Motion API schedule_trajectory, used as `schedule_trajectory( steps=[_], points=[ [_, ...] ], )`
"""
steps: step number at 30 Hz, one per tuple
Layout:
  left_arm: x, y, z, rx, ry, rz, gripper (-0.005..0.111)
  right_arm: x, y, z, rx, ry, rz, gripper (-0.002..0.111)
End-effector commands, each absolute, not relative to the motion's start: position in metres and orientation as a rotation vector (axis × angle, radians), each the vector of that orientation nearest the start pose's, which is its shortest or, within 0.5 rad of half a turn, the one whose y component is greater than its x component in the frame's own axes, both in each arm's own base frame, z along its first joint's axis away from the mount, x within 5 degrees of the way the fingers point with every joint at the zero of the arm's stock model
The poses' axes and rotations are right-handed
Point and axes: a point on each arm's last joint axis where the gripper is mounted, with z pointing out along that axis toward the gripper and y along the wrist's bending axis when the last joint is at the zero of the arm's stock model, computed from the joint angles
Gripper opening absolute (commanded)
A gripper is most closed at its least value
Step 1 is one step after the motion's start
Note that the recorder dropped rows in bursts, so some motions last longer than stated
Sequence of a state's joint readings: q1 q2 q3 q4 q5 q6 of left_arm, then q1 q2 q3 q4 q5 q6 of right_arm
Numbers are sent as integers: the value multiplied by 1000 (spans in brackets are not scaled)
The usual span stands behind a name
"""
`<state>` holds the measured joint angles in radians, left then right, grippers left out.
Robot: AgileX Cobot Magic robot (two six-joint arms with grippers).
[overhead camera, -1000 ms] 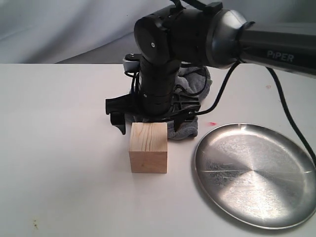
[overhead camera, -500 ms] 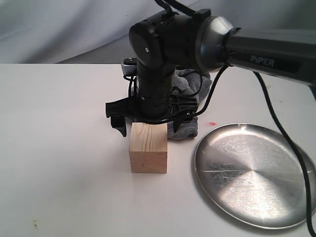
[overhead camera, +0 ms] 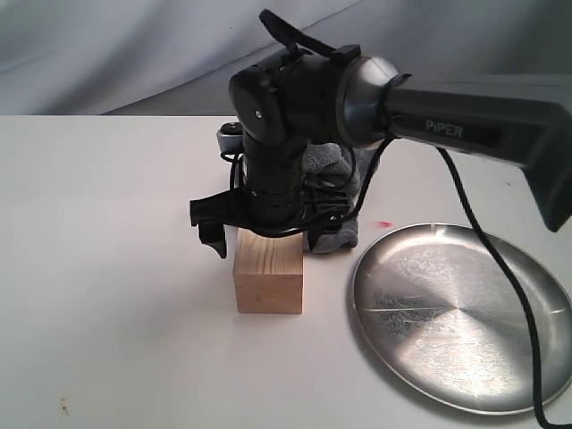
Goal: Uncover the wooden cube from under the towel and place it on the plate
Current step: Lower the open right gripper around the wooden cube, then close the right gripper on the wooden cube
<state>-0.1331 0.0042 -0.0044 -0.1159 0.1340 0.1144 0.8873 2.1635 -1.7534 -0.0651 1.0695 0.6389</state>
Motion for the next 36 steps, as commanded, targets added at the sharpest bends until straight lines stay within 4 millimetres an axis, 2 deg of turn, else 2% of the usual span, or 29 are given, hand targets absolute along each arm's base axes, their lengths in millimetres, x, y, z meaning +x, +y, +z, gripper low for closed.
schedule_trajectory(
  steps=[1, 9, 29, 34, 36],
  points=[
    [56, -9, 201, 119, 1611, -123, 0, 290, 349, 177, -390, 2963, 130, 101],
    [56, -9, 201, 119, 1611, -123, 0, 292, 352, 161, -363, 2977, 126, 101],
    [56, -9, 201, 119, 1611, -123, 0, 297, 350, 162, -378, 2932, 82, 100],
    [56, -9, 201, 119, 1611, -123, 0, 297, 352, 157, -375, 2934, 83, 100],
    [56, -9, 201, 119, 1611, -123, 0, 296, 352, 154, -369, 2949, 83, 97]
  ],
)
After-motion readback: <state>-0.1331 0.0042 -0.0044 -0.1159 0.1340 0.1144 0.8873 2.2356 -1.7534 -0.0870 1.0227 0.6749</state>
